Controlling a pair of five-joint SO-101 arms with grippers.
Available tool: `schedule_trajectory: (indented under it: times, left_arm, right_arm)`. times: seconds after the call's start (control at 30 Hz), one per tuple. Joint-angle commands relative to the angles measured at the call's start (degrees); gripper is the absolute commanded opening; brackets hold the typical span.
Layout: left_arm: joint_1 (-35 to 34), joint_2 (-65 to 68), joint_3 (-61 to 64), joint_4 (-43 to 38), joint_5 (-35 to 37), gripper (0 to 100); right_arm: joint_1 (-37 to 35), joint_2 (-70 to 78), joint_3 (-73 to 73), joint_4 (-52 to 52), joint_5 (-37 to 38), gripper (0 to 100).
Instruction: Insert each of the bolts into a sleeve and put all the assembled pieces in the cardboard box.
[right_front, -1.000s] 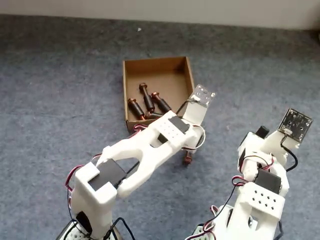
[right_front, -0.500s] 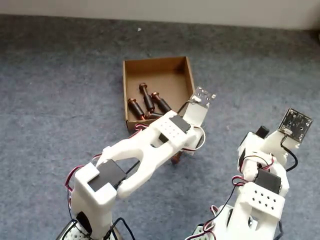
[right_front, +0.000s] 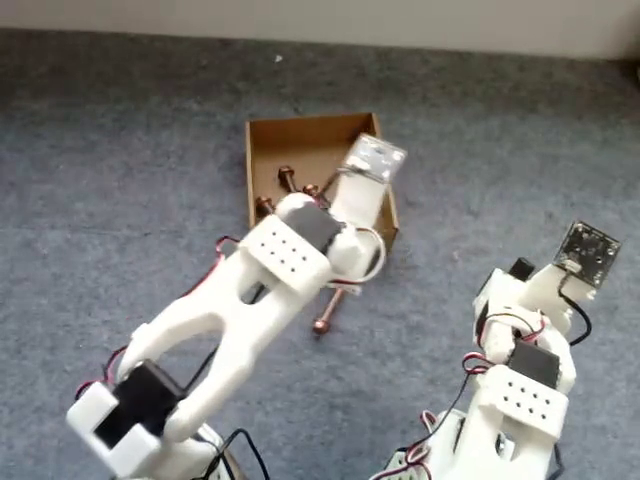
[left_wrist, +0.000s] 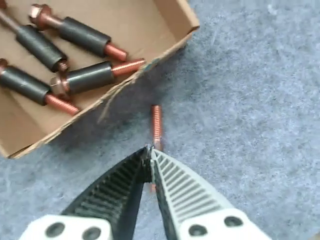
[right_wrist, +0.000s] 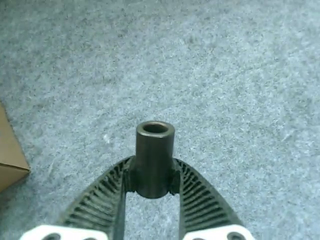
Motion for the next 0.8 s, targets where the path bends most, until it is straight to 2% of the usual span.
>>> schedule_trajectory:
  times: [0.0,0.17,0.37,0.43,0.53,0.67,0.77]
  left_arm:
    - [-6.02,-8.22,-2.07,4.84,0.79,1]
    - [-12.97,-14.20,1.10,6.33,0.79,1]
    - [-16.31,-22.37,17.71,-7.74,12.66,1]
    - [-15.25,-25.80,23.78,-13.98,14.33,1]
    - [-12.35,-29.49,29.76,-20.48,12.84,1]
    - [-5.93,-29.23,31.87,-21.54,7.65,1]
    - [-2.33,-25.45,31.52,-21.54,6.59,1]
  right_arm:
    - [0.13,-1.45,-0.84,-1.36,-0.26,0.6]
    - [0.04,-1.45,-0.75,-1.36,-0.26,0.6]
    - [0.04,-1.45,-0.75,-1.36,-0.26,0.6]
    - [0.04,-1.45,-0.66,-1.36,-0.26,0.6]
    - [0.04,-1.45,-0.66,-1.36,-0.26,0.6]
    - [0.04,-1.45,-0.66,-1.36,-0.26,0.6]
    - [0.04,-1.45,-0.66,-1.36,-0.26,0.6]
